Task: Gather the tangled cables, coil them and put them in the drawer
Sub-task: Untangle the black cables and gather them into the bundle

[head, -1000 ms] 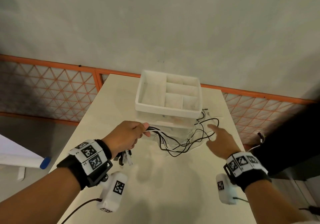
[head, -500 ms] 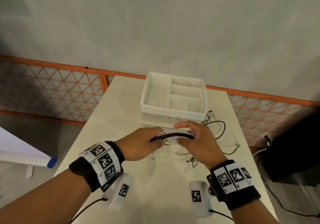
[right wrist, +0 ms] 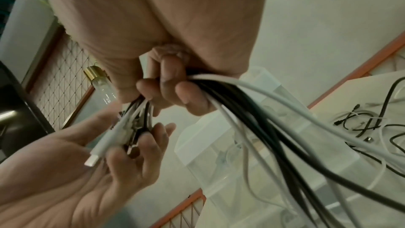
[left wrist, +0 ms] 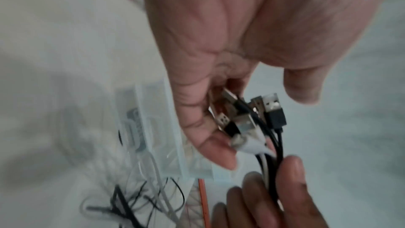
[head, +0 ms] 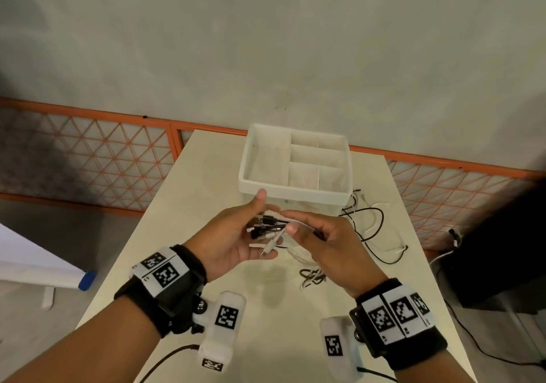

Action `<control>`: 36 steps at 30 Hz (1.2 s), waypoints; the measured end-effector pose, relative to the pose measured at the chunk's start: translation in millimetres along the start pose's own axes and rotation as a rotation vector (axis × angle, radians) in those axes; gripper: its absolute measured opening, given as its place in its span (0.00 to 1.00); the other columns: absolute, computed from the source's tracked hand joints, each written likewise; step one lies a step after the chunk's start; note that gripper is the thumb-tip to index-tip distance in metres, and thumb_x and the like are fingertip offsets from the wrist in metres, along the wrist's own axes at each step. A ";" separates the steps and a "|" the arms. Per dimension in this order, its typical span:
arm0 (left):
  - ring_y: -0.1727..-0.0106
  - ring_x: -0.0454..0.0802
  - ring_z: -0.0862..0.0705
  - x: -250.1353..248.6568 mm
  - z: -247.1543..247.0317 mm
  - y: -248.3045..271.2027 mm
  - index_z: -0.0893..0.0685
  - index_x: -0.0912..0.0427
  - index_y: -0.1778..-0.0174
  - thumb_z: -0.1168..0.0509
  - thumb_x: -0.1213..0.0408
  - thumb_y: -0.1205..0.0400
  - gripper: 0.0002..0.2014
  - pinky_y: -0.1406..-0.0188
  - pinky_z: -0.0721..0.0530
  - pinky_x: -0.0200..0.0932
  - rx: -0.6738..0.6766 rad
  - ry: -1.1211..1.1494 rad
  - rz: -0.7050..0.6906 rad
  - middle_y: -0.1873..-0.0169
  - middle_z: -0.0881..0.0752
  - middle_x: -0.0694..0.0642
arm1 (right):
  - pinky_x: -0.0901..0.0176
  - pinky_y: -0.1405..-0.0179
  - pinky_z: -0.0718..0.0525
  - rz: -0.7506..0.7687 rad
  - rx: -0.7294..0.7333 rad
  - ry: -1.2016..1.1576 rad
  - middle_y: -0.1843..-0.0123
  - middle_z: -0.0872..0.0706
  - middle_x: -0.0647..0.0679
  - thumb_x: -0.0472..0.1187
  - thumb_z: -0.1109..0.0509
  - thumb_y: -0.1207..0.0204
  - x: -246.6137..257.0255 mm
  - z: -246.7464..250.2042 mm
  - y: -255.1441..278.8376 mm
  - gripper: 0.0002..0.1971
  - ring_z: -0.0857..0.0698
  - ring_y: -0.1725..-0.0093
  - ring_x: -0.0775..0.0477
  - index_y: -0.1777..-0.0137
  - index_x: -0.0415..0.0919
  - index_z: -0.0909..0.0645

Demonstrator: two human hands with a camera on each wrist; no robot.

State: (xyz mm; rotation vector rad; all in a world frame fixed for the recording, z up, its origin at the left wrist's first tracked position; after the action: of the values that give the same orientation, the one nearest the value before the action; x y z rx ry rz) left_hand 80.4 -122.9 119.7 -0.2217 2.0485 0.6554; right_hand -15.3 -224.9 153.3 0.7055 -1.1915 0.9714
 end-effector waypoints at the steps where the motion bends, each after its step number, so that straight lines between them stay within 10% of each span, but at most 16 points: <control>1: 0.57 0.57 0.13 3.3 -3.6 -0.5 0.16 0.67 0.35 0.37 0.40 0.20 0.32 0.61 0.12 0.49 -0.003 0.049 0.029 0.55 0.12 0.64 | 0.51 0.68 0.10 0.016 -0.003 0.024 0.61 0.06 0.44 0.42 0.27 0.18 0.8 -1.0 0.0 0.13 0.11 0.69 0.42 0.39 0.59 0.11; 6: 0.74 0.54 0.18 13.6 -10.1 -4.4 0.14 0.68 0.50 0.41 0.43 0.15 0.27 0.82 0.22 0.38 -0.123 0.038 0.093 0.74 0.20 0.62 | 0.79 0.60 0.23 0.135 0.011 0.163 0.58 0.08 0.65 0.38 0.27 0.18 3.2 -14.3 4.9 0.17 0.15 0.65 0.70 0.32 0.51 0.14; 13: 0.82 0.48 0.28 18.1 -11.9 -5.9 0.19 0.66 0.48 0.40 0.48 0.14 0.21 0.91 0.40 0.30 -0.083 -0.055 0.186 0.75 0.23 0.60 | 0.75 0.60 0.21 0.275 -0.095 0.332 0.50 0.07 0.63 0.46 0.25 0.20 6.7 -11.0 12.4 0.19 0.13 0.63 0.68 0.30 0.56 0.16; 24: 0.79 0.46 0.30 15.5 -0.6 -17.1 0.17 0.61 0.60 0.31 0.46 0.20 0.19 0.83 0.37 0.35 -0.205 -0.182 0.062 0.75 0.22 0.56 | 0.55 0.73 0.23 0.251 0.012 0.470 0.76 0.26 0.60 0.60 0.40 0.15 -5.9 -21.3 7.4 0.21 0.27 0.75 0.55 0.23 0.64 0.25; 29: 0.76 0.47 0.25 12.4 -11.2 -17.5 0.17 0.63 0.54 0.27 0.45 0.23 0.21 0.86 0.36 0.33 -0.107 -0.395 0.032 0.78 0.25 0.53 | 0.61 0.73 0.24 0.240 0.009 0.582 0.74 0.20 0.70 0.54 0.39 0.14 -15.8 -23.4 5.1 0.14 0.21 0.76 0.62 0.37 0.52 0.17; 36: 0.81 0.47 0.30 -13.5 14.9 -16.0 0.15 0.62 0.65 0.24 0.64 0.25 0.09 0.86 0.37 0.31 -0.327 -0.398 -0.122 0.77 0.22 0.55 | 0.58 0.75 0.19 -0.098 0.053 0.361 0.72 0.18 0.51 0.56 0.23 0.25 -49.0 -4.9 -0.8 0.18 0.18 0.76 0.56 0.60 0.40 0.17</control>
State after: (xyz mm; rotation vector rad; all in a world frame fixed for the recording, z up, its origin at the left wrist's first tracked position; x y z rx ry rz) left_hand 105.1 -129.8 119.0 -0.3704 1.5312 0.8800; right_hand -16.1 -232.7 104.7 0.5938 -0.8114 1.0012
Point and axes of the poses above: each hand's wrist, its own y-axis away from the middle knuckle, its own z-axis out of the back of the hand, x = y × z, the point moved 9 cm from there along -y, towards the middle knuckle
